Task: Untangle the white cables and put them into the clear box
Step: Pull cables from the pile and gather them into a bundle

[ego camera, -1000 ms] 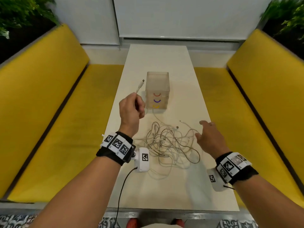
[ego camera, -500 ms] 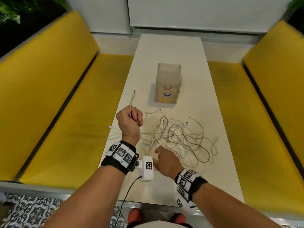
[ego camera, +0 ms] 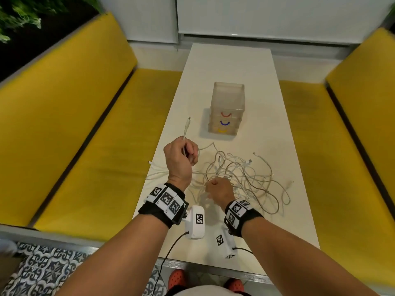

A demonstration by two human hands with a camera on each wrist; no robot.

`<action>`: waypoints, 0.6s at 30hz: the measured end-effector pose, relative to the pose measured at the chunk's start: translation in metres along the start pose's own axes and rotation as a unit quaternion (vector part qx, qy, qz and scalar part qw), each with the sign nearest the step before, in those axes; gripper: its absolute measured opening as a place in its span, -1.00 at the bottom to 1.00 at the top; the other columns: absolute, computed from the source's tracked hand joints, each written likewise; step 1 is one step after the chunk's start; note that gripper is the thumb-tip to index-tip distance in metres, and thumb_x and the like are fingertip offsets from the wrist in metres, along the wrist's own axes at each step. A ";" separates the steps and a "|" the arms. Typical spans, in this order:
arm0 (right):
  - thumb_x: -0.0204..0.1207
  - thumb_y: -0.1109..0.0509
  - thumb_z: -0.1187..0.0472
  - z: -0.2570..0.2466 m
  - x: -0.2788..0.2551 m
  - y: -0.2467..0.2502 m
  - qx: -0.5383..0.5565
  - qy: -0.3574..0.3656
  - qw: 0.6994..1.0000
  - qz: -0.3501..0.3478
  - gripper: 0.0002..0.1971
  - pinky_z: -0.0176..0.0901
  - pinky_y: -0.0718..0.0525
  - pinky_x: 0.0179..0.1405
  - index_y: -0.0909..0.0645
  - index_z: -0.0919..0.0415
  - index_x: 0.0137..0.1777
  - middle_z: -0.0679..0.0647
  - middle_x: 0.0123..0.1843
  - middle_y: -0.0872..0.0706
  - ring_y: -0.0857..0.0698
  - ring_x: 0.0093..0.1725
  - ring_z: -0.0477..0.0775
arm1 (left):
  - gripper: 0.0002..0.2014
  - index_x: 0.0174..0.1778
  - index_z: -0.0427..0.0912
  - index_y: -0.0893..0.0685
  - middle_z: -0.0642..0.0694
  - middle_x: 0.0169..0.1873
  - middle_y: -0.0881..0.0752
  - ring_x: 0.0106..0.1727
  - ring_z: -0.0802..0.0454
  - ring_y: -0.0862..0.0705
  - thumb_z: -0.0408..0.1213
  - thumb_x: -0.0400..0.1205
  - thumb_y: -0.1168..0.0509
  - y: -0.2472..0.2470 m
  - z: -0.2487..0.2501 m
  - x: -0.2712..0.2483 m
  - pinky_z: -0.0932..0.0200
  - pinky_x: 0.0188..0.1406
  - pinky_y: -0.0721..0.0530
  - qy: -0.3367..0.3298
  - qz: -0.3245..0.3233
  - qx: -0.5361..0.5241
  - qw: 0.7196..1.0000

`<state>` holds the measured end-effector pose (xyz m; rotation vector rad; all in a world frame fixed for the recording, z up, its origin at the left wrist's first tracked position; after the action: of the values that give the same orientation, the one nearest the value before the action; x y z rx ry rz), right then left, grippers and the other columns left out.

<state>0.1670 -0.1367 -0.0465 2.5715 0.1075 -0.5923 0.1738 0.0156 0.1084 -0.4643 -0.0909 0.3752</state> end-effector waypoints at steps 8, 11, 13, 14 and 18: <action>0.56 -0.30 0.24 -0.025 -0.015 -0.020 -0.319 0.210 0.923 -0.053 -0.65 0.02 -0.69 -0.04 -0.54 0.04 0.35 0.08 0.09 -0.73 -0.70 0.09 0.18 | -0.76 -0.49 -0.22 -0.39 -0.16 -0.58 -0.37 -0.61 0.02 -0.24 -0.39 0.52 -0.07 0.001 -0.002 0.001 0.20 -0.55 -0.12 0.004 -0.013 -0.001 1.000; 0.63 -0.33 0.20 -0.023 -0.018 -0.023 -0.467 0.244 0.848 -0.054 -0.74 0.08 -0.66 0.14 -0.66 0.12 0.28 0.18 0.23 -0.71 -0.64 0.29 0.25 | -0.75 -0.51 -0.22 -0.40 -0.16 -0.60 -0.38 -0.60 0.01 -0.24 -0.37 0.52 -0.08 0.001 0.002 0.003 0.24 -0.57 -0.18 -0.005 -0.020 0.006 1.000; 0.65 -0.35 0.09 -0.026 -0.018 -0.007 -0.438 0.253 0.861 -0.048 -0.78 -0.02 -0.62 0.05 -0.74 0.12 0.18 0.17 0.18 -0.74 -0.67 0.25 0.21 | -0.74 -0.51 -0.23 -0.43 -0.17 -0.60 -0.39 -0.58 0.00 -0.25 -0.35 0.52 -0.09 0.004 0.004 0.005 0.22 -0.57 -0.21 -0.009 -0.026 0.016 0.999; 0.66 -0.35 0.03 -0.030 -0.019 0.005 -0.406 0.268 0.873 -0.043 -0.76 -0.06 -0.59 0.00 -0.77 0.08 0.16 0.14 0.14 -0.75 -0.67 0.21 0.18 | -0.73 -0.52 -0.21 -0.47 -0.17 -0.59 -0.40 -0.58 -0.01 -0.27 -0.33 0.52 -0.10 0.006 0.004 0.006 0.20 -0.56 -0.24 -0.007 -0.028 0.027 0.999; 0.67 -0.37 -0.03 -0.066 -0.023 0.070 -0.295 0.311 0.903 -0.021 -0.77 -0.12 -0.52 -0.04 -0.83 0.00 0.11 0.03 0.02 -0.62 -0.58 0.13 0.06 | -0.65 -0.39 -0.15 -0.64 -0.21 -0.43 -0.58 -0.43 -0.05 -0.46 -0.29 0.68 -0.10 0.006 -0.004 0.010 0.02 -0.38 -0.41 -0.001 -0.053 0.104 0.993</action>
<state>0.1843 -0.1654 0.0465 2.0597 0.4783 0.2512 0.1819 0.0225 0.1023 -0.2516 -0.0762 0.2771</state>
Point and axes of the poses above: each hand's wrist, its own x-axis towards the middle knuckle, its own y-axis out of the back of the hand, z = x × y, the point moved 7 cm from there along x, towards the middle knuckle
